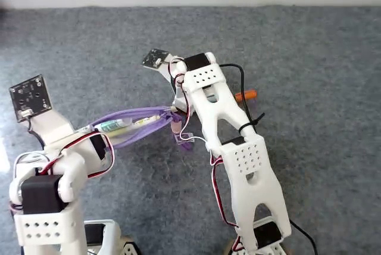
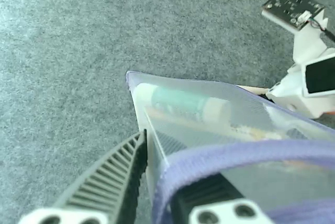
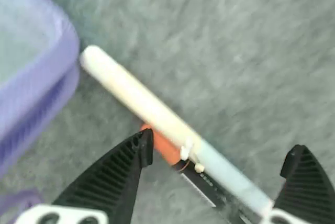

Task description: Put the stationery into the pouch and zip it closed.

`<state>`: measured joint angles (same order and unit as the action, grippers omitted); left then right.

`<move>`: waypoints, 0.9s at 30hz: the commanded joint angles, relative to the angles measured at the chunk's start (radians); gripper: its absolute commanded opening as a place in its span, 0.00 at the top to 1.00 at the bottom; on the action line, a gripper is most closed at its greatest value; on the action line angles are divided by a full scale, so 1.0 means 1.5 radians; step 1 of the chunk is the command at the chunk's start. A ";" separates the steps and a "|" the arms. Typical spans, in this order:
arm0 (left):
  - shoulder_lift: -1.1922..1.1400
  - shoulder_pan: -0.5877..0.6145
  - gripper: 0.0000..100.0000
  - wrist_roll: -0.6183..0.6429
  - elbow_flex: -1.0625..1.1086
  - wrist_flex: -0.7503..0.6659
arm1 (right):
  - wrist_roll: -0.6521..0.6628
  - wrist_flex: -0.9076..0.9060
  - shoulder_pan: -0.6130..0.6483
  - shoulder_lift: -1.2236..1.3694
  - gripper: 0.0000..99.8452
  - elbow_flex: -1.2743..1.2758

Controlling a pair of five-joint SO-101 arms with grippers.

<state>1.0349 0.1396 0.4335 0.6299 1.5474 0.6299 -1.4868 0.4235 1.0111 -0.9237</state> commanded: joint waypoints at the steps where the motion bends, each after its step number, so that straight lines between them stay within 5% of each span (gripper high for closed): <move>1: -0.010 0.006 0.99 0.008 -0.001 -0.014 | 0.030 -0.014 -0.012 0.069 0.62 -0.092; 10: -0.010 0.006 0.99 0.008 -0.001 -0.014 | 0.126 -0.150 -0.048 0.169 0.97 -0.259; 27: -0.010 0.002 0.99 0.008 -0.001 -0.014 | 0.124 -0.208 -0.198 0.214 0.99 -0.455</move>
<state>1.0349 0.1396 0.4335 0.6314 1.5474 0.8063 -1.7522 0.1949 1.3426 -1.5175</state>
